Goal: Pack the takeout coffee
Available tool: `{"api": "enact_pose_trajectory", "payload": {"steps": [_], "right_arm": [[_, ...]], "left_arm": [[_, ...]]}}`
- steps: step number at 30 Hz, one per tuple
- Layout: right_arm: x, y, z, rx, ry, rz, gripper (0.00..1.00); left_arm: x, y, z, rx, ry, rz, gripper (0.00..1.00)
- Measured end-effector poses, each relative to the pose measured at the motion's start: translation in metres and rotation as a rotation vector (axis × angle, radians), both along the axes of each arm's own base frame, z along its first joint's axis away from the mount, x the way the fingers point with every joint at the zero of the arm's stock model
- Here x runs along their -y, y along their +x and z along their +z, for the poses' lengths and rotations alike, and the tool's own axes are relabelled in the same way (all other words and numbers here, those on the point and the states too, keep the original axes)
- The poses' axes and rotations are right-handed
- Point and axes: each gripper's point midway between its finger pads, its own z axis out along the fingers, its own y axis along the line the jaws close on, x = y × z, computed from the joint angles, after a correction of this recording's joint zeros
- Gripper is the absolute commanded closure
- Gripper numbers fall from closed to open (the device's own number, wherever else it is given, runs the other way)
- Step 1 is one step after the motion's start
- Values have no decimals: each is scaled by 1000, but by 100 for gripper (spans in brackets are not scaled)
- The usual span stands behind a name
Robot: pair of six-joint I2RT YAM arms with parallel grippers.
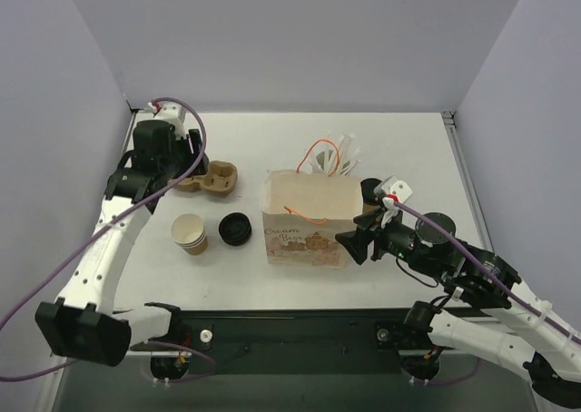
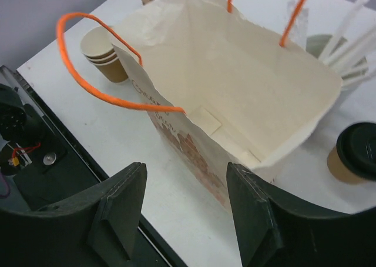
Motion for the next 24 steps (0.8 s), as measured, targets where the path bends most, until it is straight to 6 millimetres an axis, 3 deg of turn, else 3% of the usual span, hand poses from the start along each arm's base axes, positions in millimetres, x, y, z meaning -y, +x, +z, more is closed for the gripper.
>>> {"api": "enact_pose_trajectory", "payload": {"steps": [5,8,11,19,24], "right_arm": [[26,-1,-26,-87,28,-142,43],[37,-2,-28,-95,49,-187,43],[41,-3,-31,-103,54,-205,43],[51,-6,-39,-113,22,-228,42],[56,-5,-38,-96,16,-240,41]], "left_arm": [[-8,41,-72,-180,9,-20,34],[-11,59,-117,-269,33,-32,34],[-13,68,-147,-330,67,-54,33],[-25,100,-160,-313,123,-80,33],[-28,105,-179,-343,142,-94,33]]}}
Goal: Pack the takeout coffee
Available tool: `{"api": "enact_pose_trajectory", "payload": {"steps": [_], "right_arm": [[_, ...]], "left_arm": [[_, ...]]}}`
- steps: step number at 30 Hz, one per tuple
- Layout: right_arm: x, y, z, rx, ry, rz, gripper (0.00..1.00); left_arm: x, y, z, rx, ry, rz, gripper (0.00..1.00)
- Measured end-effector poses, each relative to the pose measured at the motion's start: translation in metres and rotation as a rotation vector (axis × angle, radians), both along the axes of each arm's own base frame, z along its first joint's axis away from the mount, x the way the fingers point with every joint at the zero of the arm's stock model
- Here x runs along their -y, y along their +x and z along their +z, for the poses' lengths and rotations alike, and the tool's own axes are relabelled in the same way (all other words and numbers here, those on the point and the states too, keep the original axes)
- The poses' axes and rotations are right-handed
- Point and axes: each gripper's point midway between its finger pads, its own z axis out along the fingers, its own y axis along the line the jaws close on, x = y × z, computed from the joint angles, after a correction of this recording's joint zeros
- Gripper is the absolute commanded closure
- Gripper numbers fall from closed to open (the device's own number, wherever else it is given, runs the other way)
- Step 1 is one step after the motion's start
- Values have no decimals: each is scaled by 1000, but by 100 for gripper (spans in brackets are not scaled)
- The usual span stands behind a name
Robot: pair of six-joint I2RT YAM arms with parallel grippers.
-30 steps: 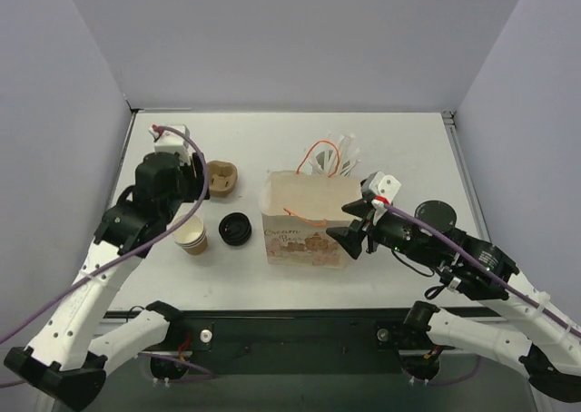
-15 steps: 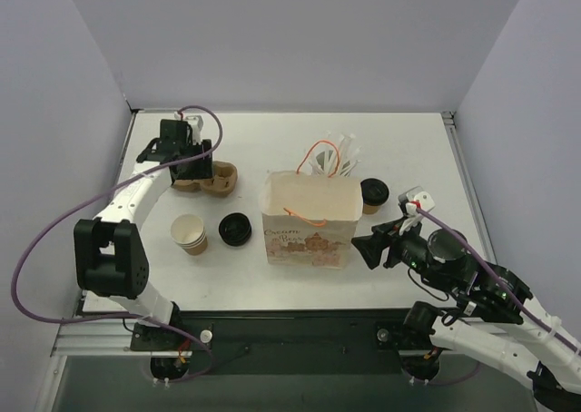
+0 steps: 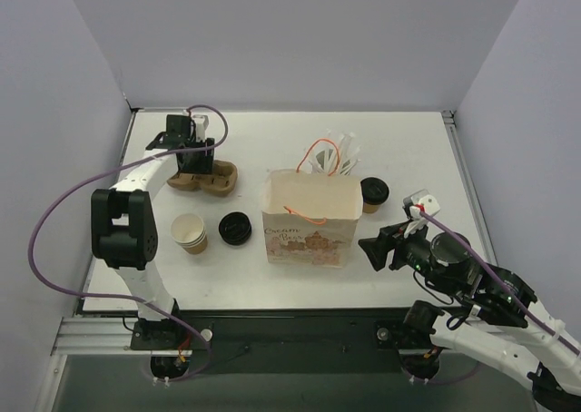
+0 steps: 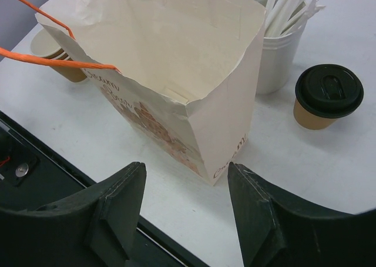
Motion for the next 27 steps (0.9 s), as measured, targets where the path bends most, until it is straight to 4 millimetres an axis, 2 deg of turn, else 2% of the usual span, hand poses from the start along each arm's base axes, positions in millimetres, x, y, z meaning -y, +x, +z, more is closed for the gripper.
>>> {"api": "enact_pose_trajectory", "payload": {"steps": [4,17,27], "right_arm": [[2,1,-1,6,-16,-3,41],[5,6,-14,0,-83,-21,40],[7,6,-15,4,-90,-23,40]], "left_arm": [[0,5,-12,-22,12,-16,35],[-1,13,-12,-6,40,-50,37],[-9,15,-12,3,81,-41,37]]}}
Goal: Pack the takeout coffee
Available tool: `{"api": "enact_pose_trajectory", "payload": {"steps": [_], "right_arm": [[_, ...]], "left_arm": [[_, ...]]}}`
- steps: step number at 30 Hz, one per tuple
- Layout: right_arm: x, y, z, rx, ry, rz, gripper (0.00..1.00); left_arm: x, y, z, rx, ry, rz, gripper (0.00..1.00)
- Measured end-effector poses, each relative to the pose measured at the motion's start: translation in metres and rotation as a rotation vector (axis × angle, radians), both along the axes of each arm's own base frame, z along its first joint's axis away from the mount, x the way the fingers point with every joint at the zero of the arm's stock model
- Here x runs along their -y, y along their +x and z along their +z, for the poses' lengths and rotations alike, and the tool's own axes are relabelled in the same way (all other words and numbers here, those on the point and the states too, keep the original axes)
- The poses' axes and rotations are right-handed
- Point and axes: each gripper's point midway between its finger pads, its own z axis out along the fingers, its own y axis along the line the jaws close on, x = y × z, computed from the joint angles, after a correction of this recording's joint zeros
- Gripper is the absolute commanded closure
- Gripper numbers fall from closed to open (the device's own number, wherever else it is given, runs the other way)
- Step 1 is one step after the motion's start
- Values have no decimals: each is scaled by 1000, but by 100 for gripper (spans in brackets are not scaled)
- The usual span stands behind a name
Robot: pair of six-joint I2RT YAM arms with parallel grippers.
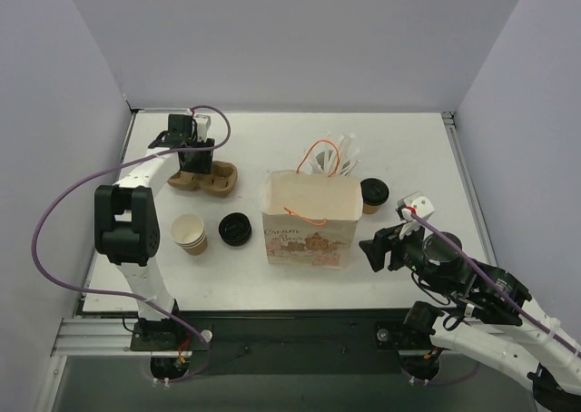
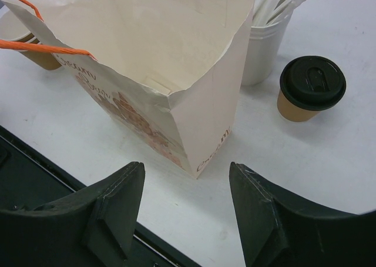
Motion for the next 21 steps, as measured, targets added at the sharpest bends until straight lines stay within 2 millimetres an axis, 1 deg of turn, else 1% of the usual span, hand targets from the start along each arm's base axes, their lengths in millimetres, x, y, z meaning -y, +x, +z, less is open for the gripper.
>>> {"api": "enact_pose_trajectory", "payload": {"steps": [5,11,14,15,21], "right_arm": [[1,-1,1,6,3,1,40],[3,-1,2,14,6,0,40],[3,-1,2,16,3,-2,40],[4,0,3,17,2,-2,40],[5,0,3,23,-1,-7,40]], "left_arm": [[-1,0,-1,-2,8,2,37],[-2,0,-9,-19,11,2,37],[-2,0,-12,-24,11,2,41],[-2,0,-13,-27,12,2,44],[-3,0,-15,-32,20,0,50]]}}
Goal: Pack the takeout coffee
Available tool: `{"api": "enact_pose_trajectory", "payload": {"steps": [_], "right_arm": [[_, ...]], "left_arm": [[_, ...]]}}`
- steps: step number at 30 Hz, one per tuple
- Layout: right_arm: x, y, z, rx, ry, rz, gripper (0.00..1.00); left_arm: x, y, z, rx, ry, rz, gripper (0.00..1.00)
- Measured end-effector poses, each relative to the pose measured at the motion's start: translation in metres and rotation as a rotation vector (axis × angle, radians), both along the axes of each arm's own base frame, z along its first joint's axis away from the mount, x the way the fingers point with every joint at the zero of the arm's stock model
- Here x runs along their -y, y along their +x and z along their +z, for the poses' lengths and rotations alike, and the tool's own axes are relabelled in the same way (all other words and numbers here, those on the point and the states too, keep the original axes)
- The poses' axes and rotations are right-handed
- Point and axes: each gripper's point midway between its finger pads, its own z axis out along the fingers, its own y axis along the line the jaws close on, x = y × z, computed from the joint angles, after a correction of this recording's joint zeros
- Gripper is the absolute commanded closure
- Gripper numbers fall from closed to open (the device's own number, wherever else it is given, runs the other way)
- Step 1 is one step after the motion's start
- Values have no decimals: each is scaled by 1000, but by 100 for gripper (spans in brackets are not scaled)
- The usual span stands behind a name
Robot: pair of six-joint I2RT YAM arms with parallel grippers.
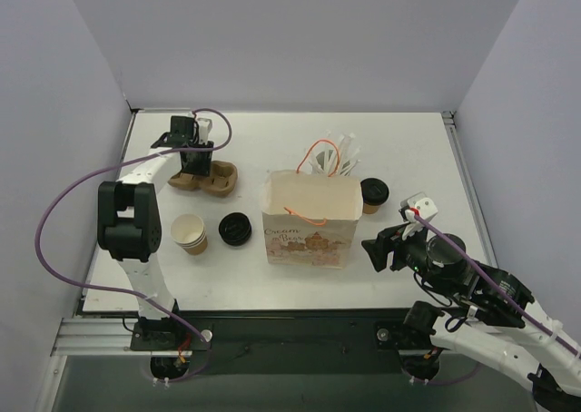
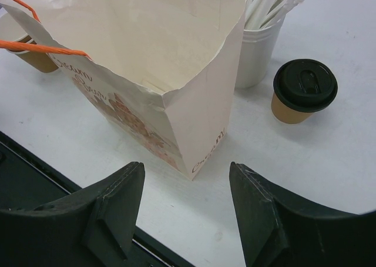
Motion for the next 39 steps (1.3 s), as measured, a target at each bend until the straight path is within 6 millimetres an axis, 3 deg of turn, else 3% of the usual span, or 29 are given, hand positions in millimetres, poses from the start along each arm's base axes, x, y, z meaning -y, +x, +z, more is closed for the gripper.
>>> {"api": "enact_pose_trajectory", "payload": {"steps": [6,15,19,25,28,32,39], "right_arm": [[1,0,-1,-2,-7,-1,39],[2,-1,0,0,0,-1,40],[2,-1,0,0,1,-1,39],[2,-1,0,0,1,-1,40],[2,-1,0,0,1,-1,39],[2,-1,0,1,1,-1,40],[2,-1,0,1,-1,-1,39]], "left_arm": [[0,-1,4,-3,-4,10,50],[-7,5,32,41,15,62,46],[-9,1,29,20,16,83,53],[-10,-3,16,-16,14,103,48],[-9,-4,13,-28,13,106,57],[-10,-4,12,-30,12,107,47],[-11,-3,6,-47,7,110,52]]}}
